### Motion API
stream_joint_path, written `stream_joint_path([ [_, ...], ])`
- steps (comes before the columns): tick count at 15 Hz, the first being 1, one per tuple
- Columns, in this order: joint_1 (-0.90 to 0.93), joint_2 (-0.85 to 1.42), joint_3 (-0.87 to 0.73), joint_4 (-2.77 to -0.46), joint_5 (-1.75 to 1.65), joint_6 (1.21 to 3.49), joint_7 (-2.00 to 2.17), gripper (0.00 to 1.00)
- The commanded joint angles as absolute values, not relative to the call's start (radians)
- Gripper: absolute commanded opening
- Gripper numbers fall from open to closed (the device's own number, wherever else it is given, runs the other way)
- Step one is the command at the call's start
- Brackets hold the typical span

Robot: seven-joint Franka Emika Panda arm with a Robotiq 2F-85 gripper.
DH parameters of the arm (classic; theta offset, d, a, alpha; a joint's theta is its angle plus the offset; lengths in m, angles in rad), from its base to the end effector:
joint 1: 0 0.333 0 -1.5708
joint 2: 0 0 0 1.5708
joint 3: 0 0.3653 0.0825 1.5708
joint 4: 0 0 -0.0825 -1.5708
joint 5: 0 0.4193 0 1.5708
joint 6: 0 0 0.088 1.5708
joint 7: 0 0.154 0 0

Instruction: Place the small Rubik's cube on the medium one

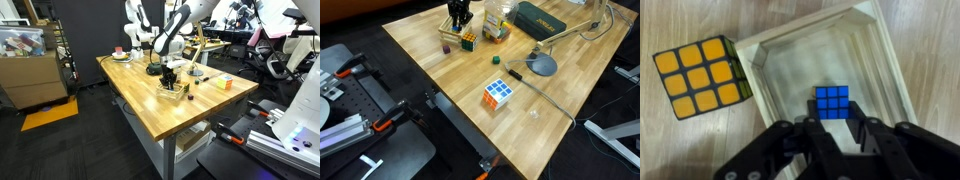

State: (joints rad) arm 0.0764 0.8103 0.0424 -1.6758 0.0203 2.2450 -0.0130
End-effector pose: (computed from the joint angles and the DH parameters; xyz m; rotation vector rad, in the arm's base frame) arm 0.6865 0.0822 0.0728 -3.0807 -0.1661 0.3762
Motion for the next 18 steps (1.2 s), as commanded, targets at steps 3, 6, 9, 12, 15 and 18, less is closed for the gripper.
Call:
stream_joint_path([
  [3, 0.118, 0.685, 0.038, -1.814, -0.039, 2.368, -0.006, 0.08],
  [6, 0.144, 0.609, 0.022, -1.903, -0.078, 2.434, 0.023, 0.08],
  [9, 0.167, 0.521, -0.013, -2.001, -0.142, 2.516, 0.093, 0.08],
  [12, 0.195, 0.438, -0.067, -2.080, -0.231, 2.575, 0.192, 0.08],
  [15, 0.212, 0.385, -0.126, -2.132, -0.317, 2.577, 0.336, 0.08],
  [18, 0.201, 0.376, -0.161, -2.161, -0.341, 2.558, 0.465, 0.08],
])
